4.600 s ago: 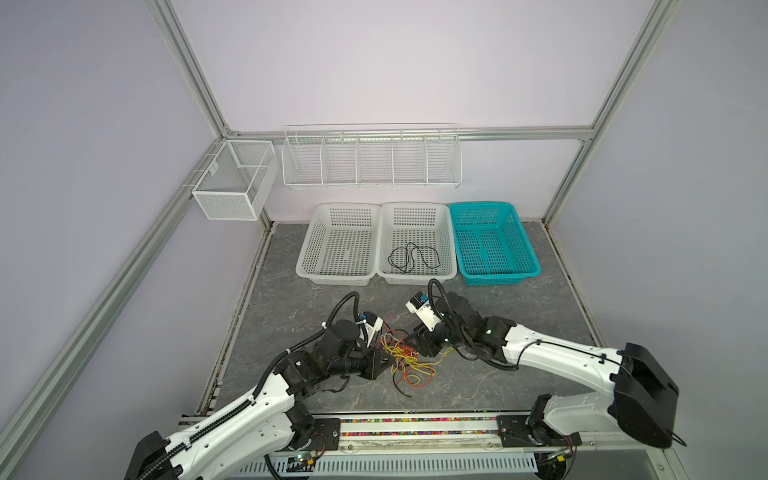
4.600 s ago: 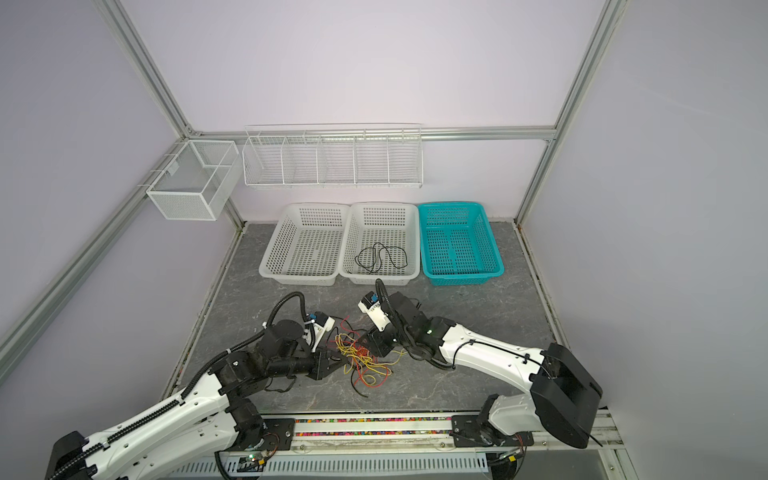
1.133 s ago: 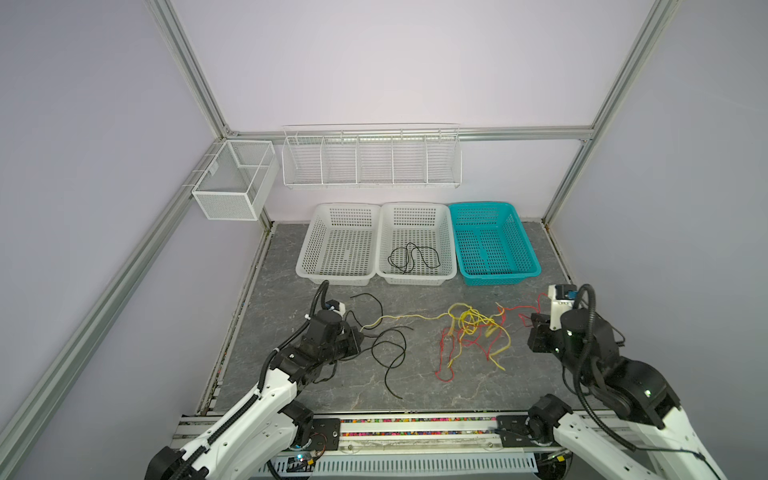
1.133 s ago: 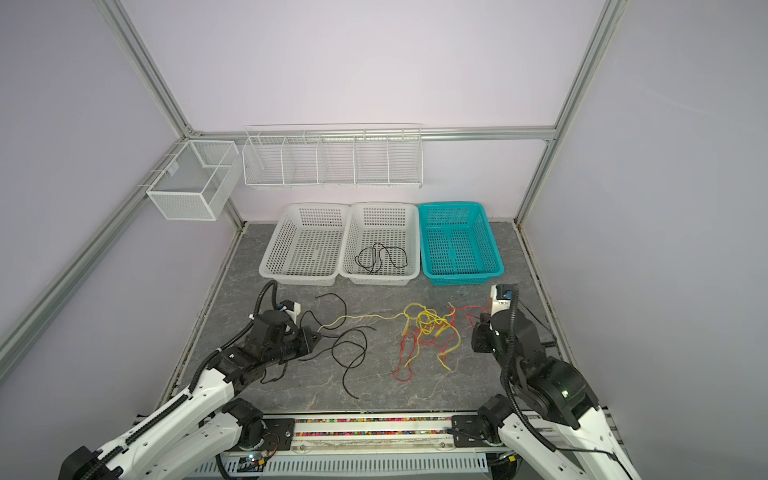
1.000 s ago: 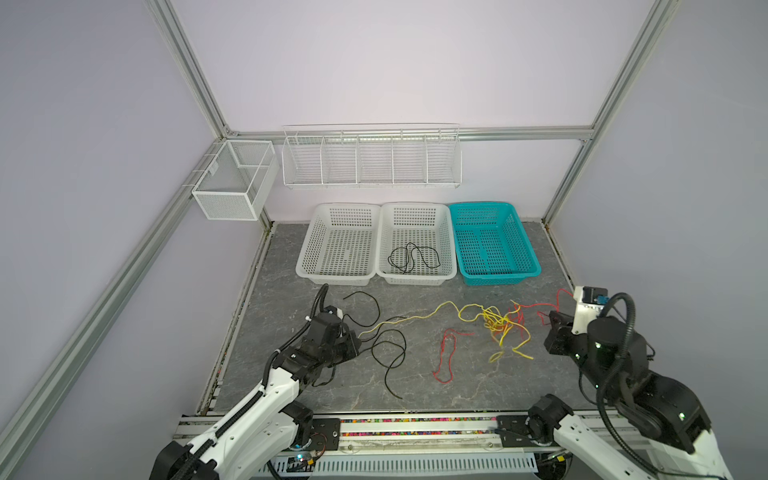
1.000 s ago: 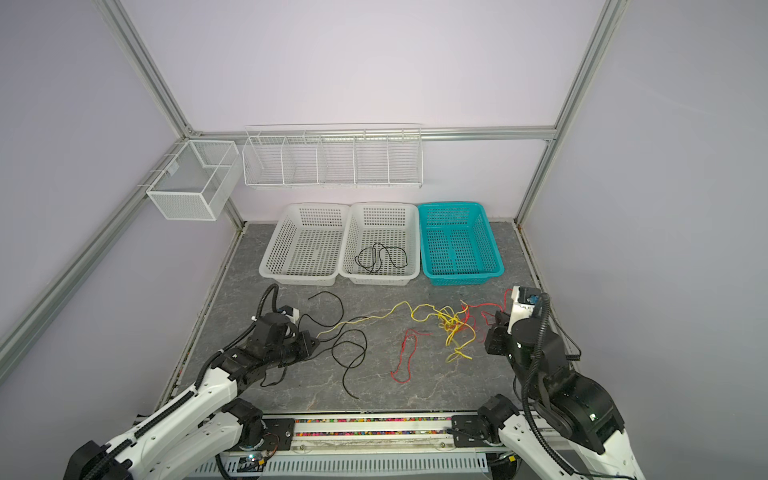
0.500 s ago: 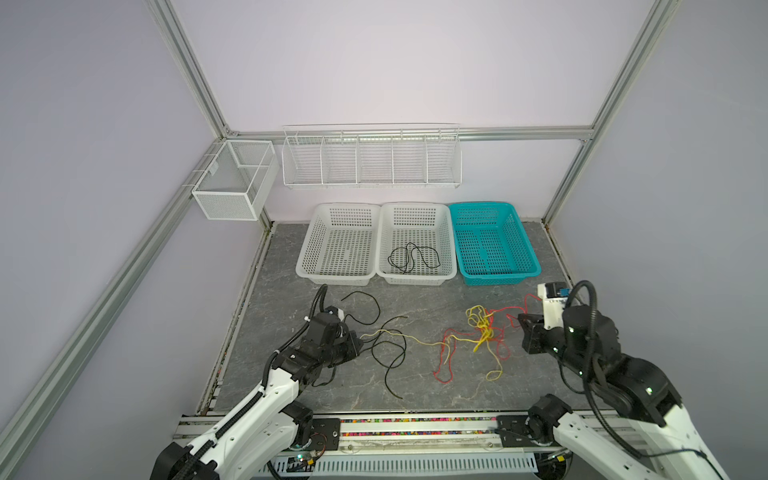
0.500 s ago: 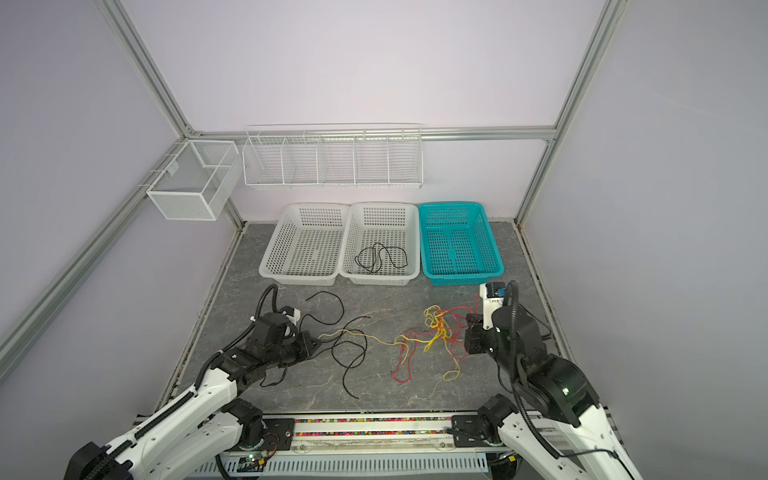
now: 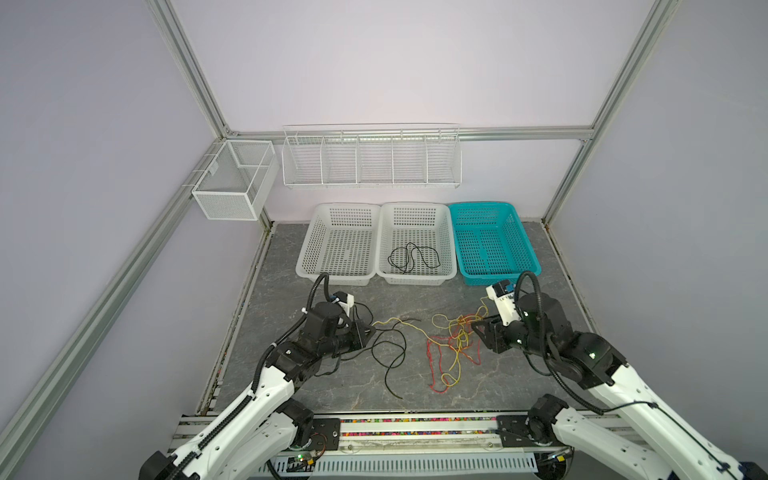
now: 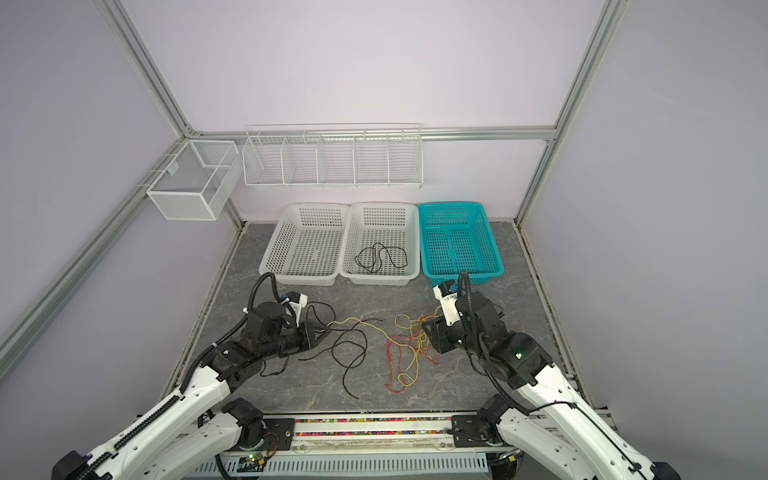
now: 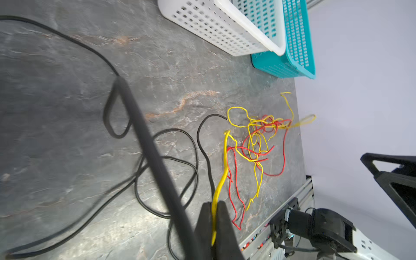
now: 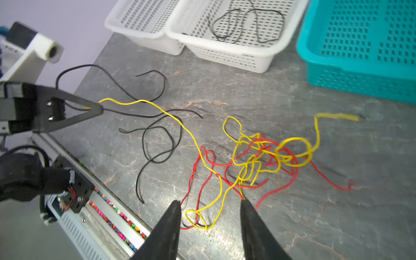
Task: Untangle the cables
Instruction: 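Grasp a yellow wire beside the left gripper with the right gripper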
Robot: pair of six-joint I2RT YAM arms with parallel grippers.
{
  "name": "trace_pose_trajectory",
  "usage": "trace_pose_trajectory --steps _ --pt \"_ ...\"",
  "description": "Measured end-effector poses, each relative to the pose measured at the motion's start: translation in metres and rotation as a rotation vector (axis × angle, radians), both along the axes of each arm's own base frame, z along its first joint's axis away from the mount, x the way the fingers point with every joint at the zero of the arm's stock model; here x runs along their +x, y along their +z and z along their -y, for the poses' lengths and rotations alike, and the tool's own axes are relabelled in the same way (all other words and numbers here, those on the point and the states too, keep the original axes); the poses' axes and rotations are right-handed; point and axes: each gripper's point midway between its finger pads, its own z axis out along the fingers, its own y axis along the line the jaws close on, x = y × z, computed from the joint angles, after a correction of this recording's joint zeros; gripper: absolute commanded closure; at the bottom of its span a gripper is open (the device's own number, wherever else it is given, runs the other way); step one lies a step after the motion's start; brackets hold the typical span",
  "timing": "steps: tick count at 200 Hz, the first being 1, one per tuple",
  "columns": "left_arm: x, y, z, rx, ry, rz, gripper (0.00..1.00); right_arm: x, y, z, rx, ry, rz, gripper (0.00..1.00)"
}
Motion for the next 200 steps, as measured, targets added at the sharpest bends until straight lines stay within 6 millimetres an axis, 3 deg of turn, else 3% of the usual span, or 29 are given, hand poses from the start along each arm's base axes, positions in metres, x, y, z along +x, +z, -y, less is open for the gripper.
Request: trace_pose_trajectory --steps 44,84,174,200 --pt "-0.006 0.018 0.021 -0.035 -0.089 0.02 1.0 0.002 -0.002 -0.056 -0.034 0.19 0.042 0.49" --pt "-0.008 0.029 0.029 -0.069 -0.13 0.026 1.0 0.014 -0.029 -0.092 -0.1 0.284 0.051 0.48" --pt "-0.019 0.033 0.036 -0.096 -0.198 0.023 1.0 0.039 -0.07 -0.128 -0.156 0.334 0.068 0.49" --pt "-0.019 0.035 0.036 -0.098 -0.204 0.031 1.0 0.041 -0.077 -0.133 -0.166 0.345 0.071 0.55"
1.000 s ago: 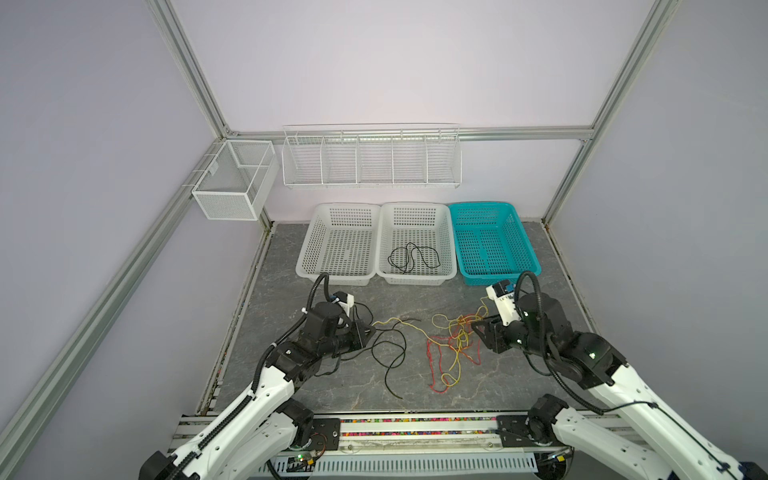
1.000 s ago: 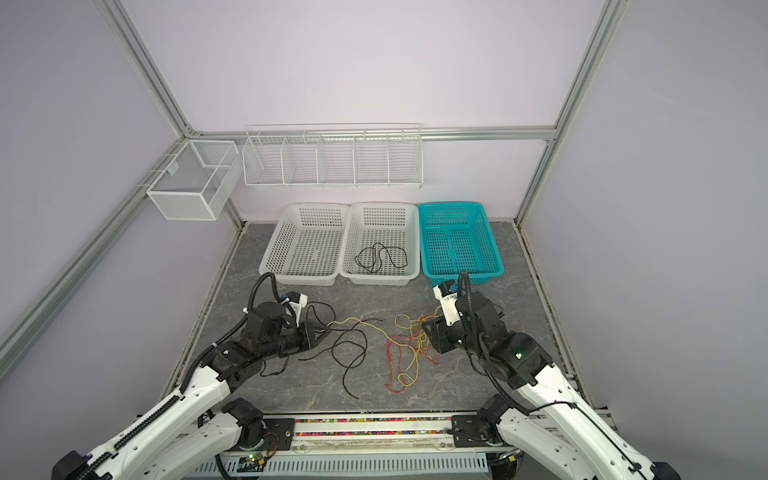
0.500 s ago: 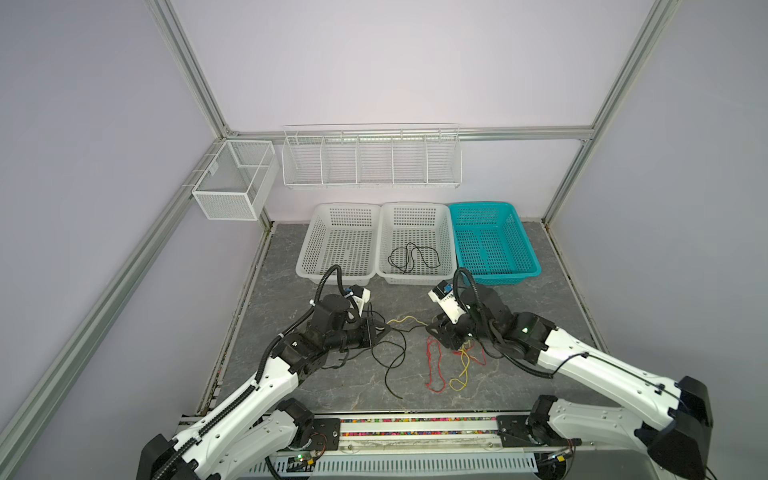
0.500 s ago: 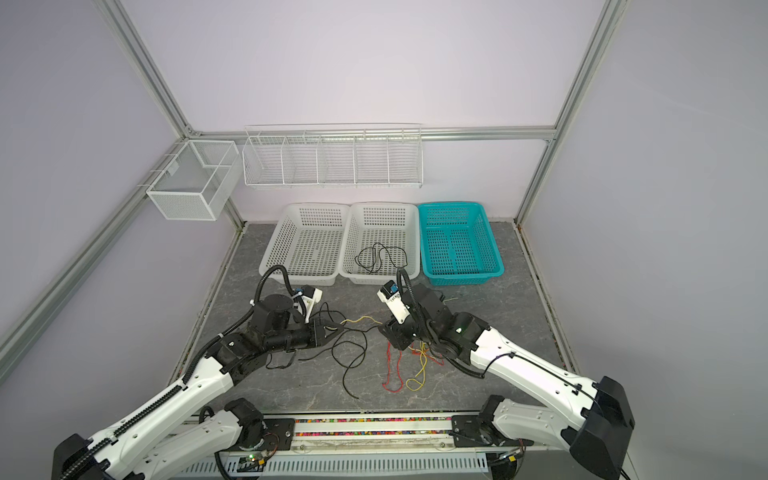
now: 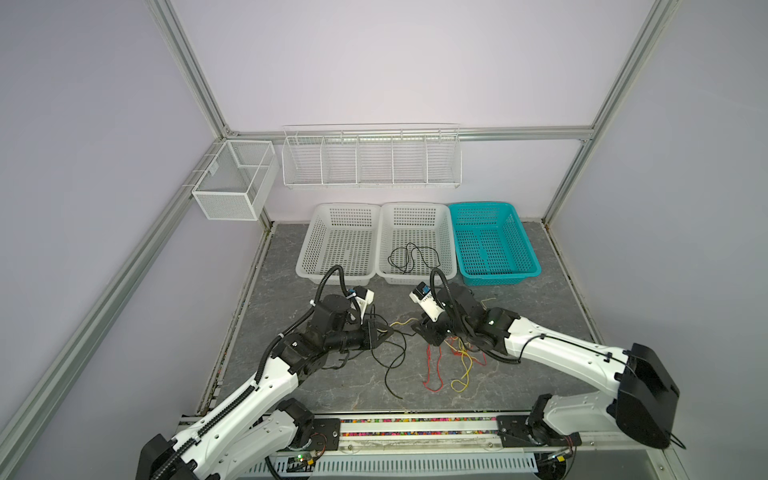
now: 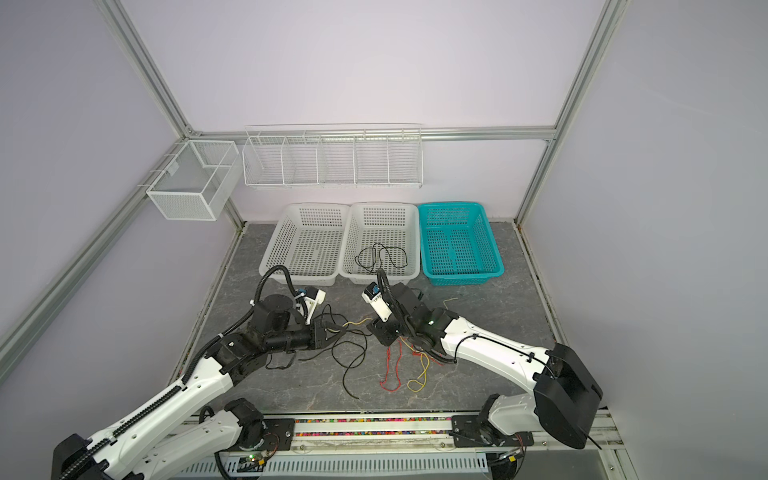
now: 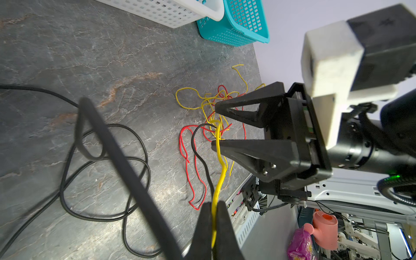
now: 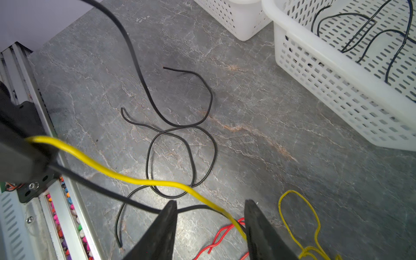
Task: Untangle the cables
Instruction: 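Grasp a yellow wire beside the left gripper with the right gripper, then carry the yellow wire over the teal basket with the right gripper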
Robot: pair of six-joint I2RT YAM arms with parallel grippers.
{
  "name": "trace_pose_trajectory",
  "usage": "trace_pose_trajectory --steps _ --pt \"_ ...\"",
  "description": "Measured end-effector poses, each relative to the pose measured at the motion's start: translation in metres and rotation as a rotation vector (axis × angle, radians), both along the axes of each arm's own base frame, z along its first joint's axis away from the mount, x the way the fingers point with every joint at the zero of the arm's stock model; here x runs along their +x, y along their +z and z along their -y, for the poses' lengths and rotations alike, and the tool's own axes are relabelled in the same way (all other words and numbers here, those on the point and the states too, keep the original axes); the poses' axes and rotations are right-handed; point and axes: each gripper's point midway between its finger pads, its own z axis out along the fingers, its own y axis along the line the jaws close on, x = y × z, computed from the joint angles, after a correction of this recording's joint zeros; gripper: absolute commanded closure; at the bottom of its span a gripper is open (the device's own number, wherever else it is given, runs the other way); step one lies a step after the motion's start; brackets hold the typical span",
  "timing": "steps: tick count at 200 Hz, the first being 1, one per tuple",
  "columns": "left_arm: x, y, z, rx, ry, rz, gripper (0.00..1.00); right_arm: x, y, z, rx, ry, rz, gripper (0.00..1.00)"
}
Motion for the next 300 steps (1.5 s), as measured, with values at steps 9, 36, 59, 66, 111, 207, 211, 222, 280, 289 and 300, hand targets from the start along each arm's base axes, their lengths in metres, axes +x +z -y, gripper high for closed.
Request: trace_pose_trajectory --steps 9,36,59,66,111,207,211,222,280,289,300 --pt "-0.001 0.001 0.0 -0.002 -0.003 0.003 1.0 0.001 -0.002 -0.001 -0.003 0.001 0.002 0.61" --pt "-0.002 0.002 0.0 -0.007 -0.01 0.004 1.0 0.004 -0.004 -0.002 -0.009 -0.004 0.012 0.87" --pt "-0.001 0.006 0.001 -0.019 -0.009 0.02 0.97 0.003 -0.003 -0.004 -0.013 0.006 0.03 0.93" --pt "-0.001 0.008 0.001 -0.023 -0.009 0.024 0.95 0.003 -0.002 -0.004 -0.011 0.006 0.034 0.93" --pt "-0.003 0.016 0.001 -0.047 -0.017 0.049 0.76 0.007 0.025 0.004 0.021 -0.034 0.105 0.93" --pt "-0.006 0.001 0.0 -0.033 -0.026 0.034 0.69 0.035 0.075 0.059 -0.009 -0.264 0.231 0.93" --pt "-0.007 0.0 0.0 -0.032 -0.026 0.033 0.69 0.038 0.078 0.063 -0.005 -0.279 0.234 0.93" --pt "-0.007 -0.001 -0.001 -0.029 -0.026 0.03 0.7 0.047 0.089 0.078 0.008 -0.343 0.244 0.93" --pt "-0.008 -0.005 -0.001 -0.024 -0.026 0.023 0.78 0.107 0.136 0.165 0.017 -0.695 0.304 0.94" --pt "-0.008 -0.005 -0.001 -0.025 -0.026 0.023 0.79 0.12 0.142 0.178 0.019 -0.747 0.309 0.94" --pt "-0.008 -0.005 -0.001 -0.024 -0.026 0.023 0.81 0.137 0.148 0.194 0.017 -0.807 0.311 0.94"
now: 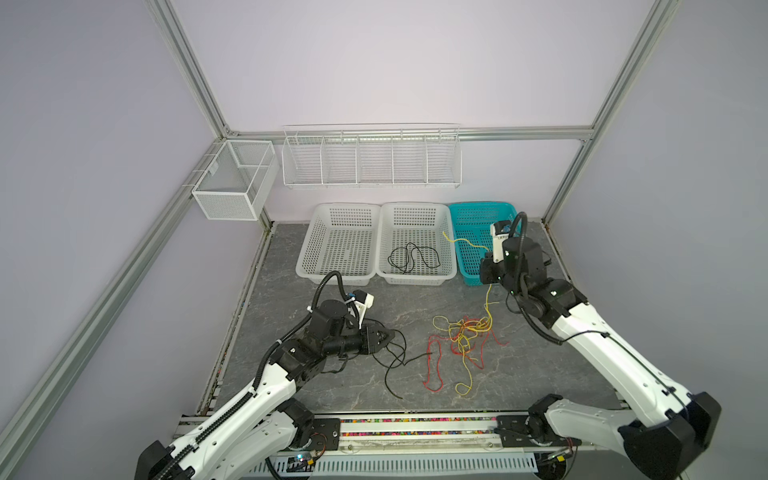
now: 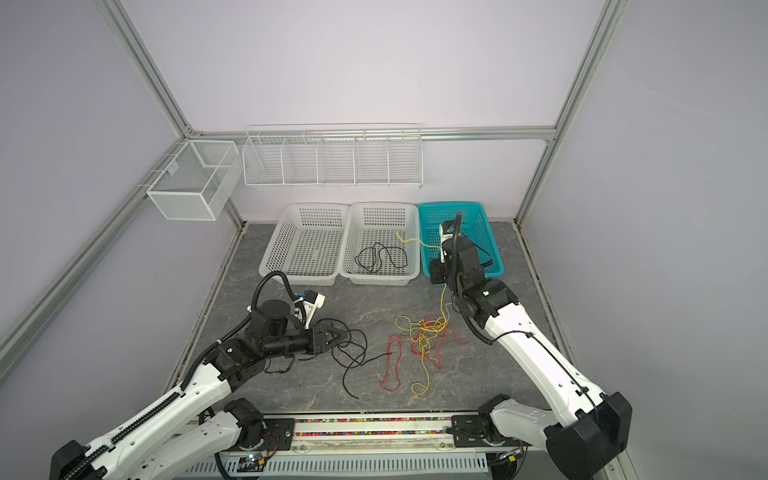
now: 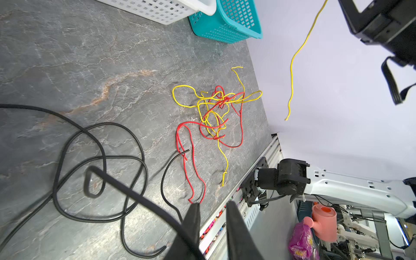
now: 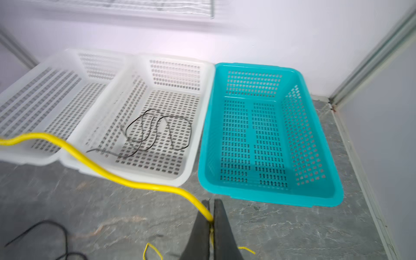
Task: Untangle the cables
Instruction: 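Carry the yellow wire over the teal basket with the right gripper, then open the right gripper to drop the yellow wire into the teal basket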
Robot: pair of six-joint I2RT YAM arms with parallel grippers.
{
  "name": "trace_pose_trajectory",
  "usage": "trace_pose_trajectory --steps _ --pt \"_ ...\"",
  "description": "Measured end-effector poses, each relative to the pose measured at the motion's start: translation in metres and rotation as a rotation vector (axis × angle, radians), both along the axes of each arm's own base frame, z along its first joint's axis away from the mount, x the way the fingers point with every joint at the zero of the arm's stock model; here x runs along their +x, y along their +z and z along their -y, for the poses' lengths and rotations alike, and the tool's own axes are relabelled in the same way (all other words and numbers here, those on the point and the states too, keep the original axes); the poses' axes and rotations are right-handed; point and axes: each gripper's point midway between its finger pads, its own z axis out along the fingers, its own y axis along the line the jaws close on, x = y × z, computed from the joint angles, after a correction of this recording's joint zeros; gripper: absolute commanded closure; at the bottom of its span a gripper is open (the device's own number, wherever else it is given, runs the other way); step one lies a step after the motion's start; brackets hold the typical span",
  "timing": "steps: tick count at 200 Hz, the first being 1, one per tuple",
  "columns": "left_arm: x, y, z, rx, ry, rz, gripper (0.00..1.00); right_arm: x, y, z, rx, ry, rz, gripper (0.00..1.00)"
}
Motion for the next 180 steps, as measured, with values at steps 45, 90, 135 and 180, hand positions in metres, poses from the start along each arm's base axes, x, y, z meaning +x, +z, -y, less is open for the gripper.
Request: trace_pose_trajectory --steps 45,90,135,180 --pt "0.0 -0.002 0.0 0.004 0.002 0.001 0.91 0.071 0.015 0.051 0.029 -0.195 0.019 0.94" --pt "0.001 -0.008 -0.001 0.018 0.001 -0.003 1.0 0.14 0.012 0.071 0.017 -0.297 0.037 0.94" --pt "0.003 -0.01 -0.001 0.027 0.007 -0.001 1.0 0.185 -0.039 0.1 0.008 -0.373 -0.045 0.94" --pt "0.005 -0.011 -0.003 0.037 0.022 0.012 1.0 0.207 -0.082 0.109 0.01 -0.369 -0.149 0.87"
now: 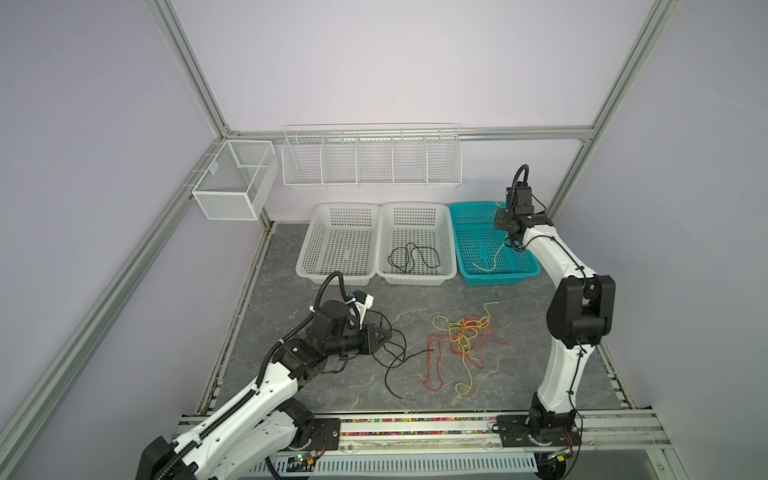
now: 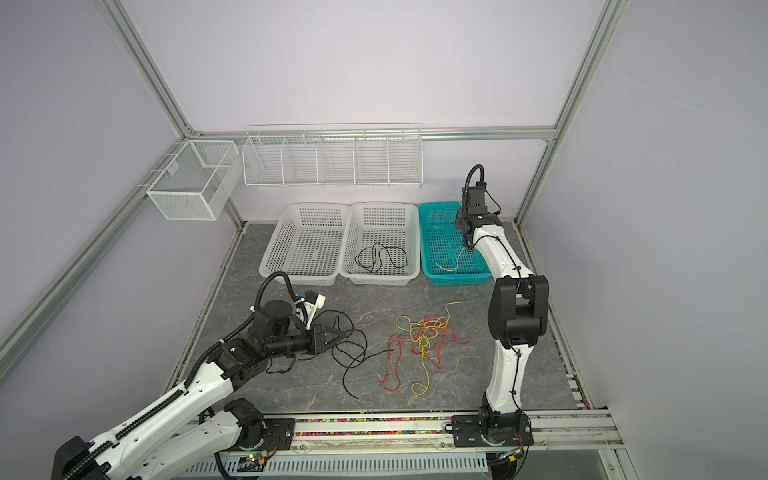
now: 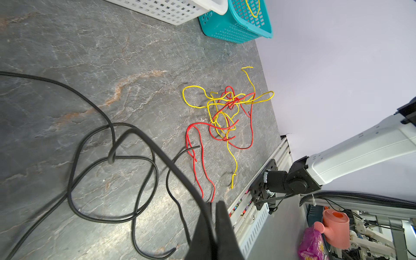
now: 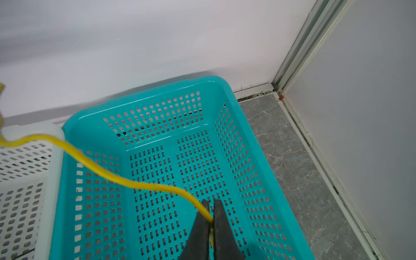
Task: Untangle the cables
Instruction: 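Open the right gripper to drop the yellow wire into the teal basket, then lift the black wire over the basket with the left gripper while the right arm retracts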
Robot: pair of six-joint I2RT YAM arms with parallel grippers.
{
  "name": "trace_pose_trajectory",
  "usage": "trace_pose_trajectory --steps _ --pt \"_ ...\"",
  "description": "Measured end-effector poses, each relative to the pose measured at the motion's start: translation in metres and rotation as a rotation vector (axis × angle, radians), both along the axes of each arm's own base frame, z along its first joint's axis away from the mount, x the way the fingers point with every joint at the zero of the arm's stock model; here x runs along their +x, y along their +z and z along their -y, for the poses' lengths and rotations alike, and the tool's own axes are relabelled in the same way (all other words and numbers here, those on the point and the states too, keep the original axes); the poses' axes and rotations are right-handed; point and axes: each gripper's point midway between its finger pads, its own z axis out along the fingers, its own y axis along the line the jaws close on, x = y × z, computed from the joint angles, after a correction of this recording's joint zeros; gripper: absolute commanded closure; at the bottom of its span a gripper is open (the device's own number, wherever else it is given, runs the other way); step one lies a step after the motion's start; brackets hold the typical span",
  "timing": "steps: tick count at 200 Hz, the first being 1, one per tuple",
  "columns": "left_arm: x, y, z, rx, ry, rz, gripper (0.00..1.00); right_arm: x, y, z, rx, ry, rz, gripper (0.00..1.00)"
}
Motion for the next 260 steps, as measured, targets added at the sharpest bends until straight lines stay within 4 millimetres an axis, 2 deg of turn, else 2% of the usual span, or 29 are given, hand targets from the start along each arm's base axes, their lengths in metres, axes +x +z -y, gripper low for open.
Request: trace_pose_trajectory --steps 11,46,60,75,95,115,129,144,160,170,188,197,207,237,260 --pt "0.001 0.0 -0.001 0.004 0.007 0.006 1.0 0.001 -0.003 -0.002 0.005 0.006 -0.011 0.82" --pt "0.004 0.005 -0.004 0.024 0.022 0.022 1.0 -0.004 -0.005 -0.006 0.009 0.024 -0.043 0.55" --pt "0.007 0.014 -0.004 0.03 0.026 0.039 1.0 -0.005 -0.002 -0.007 0.015 0.028 -0.048 0.45" --pt "0.013 0.031 -0.002 0.035 0.029 0.065 1.0 -0.01 0.004 -0.009 0.029 0.03 -0.052 0.4" --pt "0.022 0.061 0.001 0.035 0.035 0.118 1.0 -0.024 0.025 -0.016 0.058 0.044 -0.043 0.36" --pt "0.03 0.093 0.002 0.037 0.04 0.176 1.0 -0.048 0.067 -0.032 0.1 0.093 0.018 0.35" --pt "0.036 0.117 0.004 0.044 0.041 0.216 1.0 -0.077 0.101 -0.048 0.13 0.148 0.073 0.32" --pt "0.042 0.141 0.006 0.052 0.041 0.255 1.0 -0.119 0.133 -0.065 0.16 0.215 0.135 0.27" --pt "0.049 0.166 0.007 0.062 0.046 0.3 1.0 -0.167 0.152 -0.079 0.188 0.292 0.182 0.16" --pt "0.055 0.182 0.008 0.071 0.05 0.329 1.0 -0.199 0.16 -0.08 0.214 0.32 0.21 0.12" --pt "0.065 0.211 0.012 0.079 0.055 0.381 1.0 -0.247 0.167 -0.073 0.23 0.348 0.25 0.08" --pt "0.071 0.224 0.015 0.082 0.059 0.403 1.0 -0.27 0.172 -0.068 0.24 0.355 0.273 0.0" --pt "0.078 0.238 0.018 0.083 0.062 0.431 1.0 -0.293 0.173 -0.064 0.241 0.368 0.294 0.12" --pt "0.098 0.268 0.028 0.087 0.074 0.492 1.0 -0.365 0.173 -0.05 0.25 0.404 0.365 0.12" --pt "0.114 0.291 0.036 0.078 0.084 0.537 1.0 -0.401 0.159 -0.04 0.245 0.417 0.386 0.12"
